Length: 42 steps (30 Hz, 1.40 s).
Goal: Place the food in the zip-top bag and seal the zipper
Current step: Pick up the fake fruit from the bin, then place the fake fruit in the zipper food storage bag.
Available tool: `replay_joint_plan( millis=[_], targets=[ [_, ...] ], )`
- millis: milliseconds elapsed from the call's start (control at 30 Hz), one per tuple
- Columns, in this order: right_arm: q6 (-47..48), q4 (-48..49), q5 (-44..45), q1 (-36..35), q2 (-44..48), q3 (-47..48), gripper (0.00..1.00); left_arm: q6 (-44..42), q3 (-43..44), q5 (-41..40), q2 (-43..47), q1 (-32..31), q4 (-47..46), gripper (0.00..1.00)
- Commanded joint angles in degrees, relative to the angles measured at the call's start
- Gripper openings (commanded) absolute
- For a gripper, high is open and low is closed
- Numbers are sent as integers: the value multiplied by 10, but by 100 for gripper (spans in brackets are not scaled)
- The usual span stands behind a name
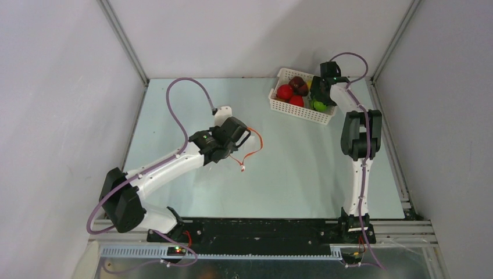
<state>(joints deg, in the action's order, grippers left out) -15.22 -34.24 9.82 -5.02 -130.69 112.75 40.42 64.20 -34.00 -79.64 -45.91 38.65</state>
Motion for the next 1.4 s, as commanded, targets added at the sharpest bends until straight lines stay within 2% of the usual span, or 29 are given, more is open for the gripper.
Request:
replay_joint_plan(
  millis=[0, 167, 233, 633, 833, 1267, 1367],
  targets=[
    [-20, -29, 13, 8, -8, 16, 43, -7, 22, -4, 5, 3, -11, 0],
    [-13, -4, 11, 9, 15, 14, 25, -5, 21, -3, 11, 3, -12, 0],
    [-9, 7, 8, 10, 36, 15, 23, -4, 21, -2, 12, 3, -15, 0],
    [-11, 57, -29, 13, 134, -31, 21, -3, 23, 3, 15, 3, -24, 0],
    [-33, 94, -88, 23, 192, -78, 20, -4, 40, 4, 0, 3, -26, 0],
    [-93, 194, -339, 45, 363, -224, 21, -5, 93, 17, -46, 13, -39, 0],
    [-118, 221, -429, 45, 411, -263, 21, -2, 105, 22, -61, 15, -43, 0]
  ],
)
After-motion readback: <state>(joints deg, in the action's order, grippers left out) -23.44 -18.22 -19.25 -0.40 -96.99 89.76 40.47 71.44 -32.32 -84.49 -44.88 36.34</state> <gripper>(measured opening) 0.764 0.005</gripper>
